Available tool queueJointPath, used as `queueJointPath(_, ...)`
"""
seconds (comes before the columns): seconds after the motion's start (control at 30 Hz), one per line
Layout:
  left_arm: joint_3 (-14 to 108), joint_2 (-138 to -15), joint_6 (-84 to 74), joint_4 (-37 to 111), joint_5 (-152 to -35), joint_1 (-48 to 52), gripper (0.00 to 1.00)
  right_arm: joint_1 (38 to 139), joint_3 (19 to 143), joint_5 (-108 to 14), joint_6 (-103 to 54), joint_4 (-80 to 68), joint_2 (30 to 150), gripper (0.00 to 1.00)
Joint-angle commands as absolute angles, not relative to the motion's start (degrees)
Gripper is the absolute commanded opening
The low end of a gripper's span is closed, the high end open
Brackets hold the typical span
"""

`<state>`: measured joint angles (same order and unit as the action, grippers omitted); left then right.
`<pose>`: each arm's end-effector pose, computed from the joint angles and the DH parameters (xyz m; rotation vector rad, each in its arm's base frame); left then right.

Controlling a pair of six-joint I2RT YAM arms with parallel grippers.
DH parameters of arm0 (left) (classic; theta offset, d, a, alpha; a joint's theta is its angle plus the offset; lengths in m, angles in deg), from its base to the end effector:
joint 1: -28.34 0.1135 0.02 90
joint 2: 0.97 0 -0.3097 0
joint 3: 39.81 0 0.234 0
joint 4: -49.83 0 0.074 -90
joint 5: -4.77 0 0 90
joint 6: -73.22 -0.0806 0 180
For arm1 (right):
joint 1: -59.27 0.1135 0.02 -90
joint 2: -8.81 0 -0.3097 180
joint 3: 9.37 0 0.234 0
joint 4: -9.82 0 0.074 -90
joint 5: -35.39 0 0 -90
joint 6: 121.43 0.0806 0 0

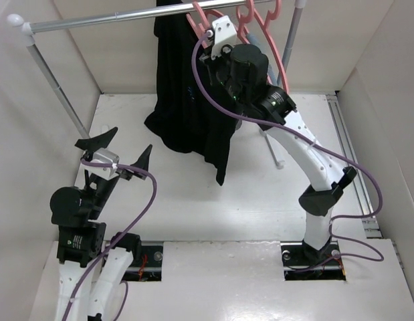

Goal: Place the t-shirt on the hanger
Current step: Hang the hanger with tshirt onto the clothesline

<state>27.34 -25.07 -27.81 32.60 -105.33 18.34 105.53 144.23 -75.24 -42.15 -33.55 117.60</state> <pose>0.0376 -0.0348 0.4649 0.5100 1.0321 -0.1804 0.3214 0.2948 0.5754 -0.4772 1.4759 0.2129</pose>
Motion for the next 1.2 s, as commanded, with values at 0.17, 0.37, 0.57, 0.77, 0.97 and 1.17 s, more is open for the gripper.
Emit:
queueJointPath(0.17,25.15,-22.07,-26.72,33.04,-103.43,18.32,1.0,102.51,143.04,-79.57,-41.19,-19.19,111.82,0.0)
queueJointPath(0.37,25.15,-22.06,-26.72,33.04,-102.29,18.32,1.0,97.69,142.51,-78.09,-39.35,-20.95,110.76,0.0)
queueJointPath(0.57,24.62,-22.06,-27.24,33.04,-102.29,18.32,1.0,92.05,144.8,-71.15,-35.57,-25.78,114.44,0.0)
queueJointPath(0.77,24.09,-21.54,-27.24,33.04,-102.29,18.32,1.0,91.44,145.32,-66.57,-35.56,-26.57,117.61,0.0)
queueJointPath(0.97,24.09,-21.54,-27.24,32.51,-102.29,18.32,1.0,90.91,148.58,-64.73,-35.56,-30.44,121.13,0.0)
queueJointPath(1.17,24.09,-21.54,-27.24,32.51,-102.29,18.32,1.0,90.91,146.3,-64.72,-35.03,-31.67,120.35,0.0)
